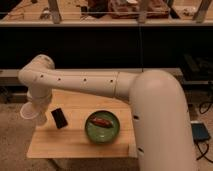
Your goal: Pick up the ceramic cup
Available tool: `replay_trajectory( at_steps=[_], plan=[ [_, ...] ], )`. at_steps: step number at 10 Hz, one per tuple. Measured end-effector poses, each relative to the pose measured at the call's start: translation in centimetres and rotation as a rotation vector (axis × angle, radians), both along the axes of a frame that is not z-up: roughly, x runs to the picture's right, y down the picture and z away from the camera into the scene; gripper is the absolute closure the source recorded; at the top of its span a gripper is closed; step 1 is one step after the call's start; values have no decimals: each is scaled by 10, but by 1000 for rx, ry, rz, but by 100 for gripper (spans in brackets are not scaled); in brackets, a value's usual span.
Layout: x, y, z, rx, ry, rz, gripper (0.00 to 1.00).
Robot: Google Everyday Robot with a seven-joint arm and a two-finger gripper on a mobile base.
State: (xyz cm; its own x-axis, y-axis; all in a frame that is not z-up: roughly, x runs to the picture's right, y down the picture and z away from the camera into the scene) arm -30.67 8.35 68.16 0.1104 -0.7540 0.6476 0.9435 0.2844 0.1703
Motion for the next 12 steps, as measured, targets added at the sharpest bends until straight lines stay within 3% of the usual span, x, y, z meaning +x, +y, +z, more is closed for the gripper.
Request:
replay_trajectory(
  at_steps=[12],
  plan=[
    [20, 8, -10, -8, 15, 33, 100]
  ],
)
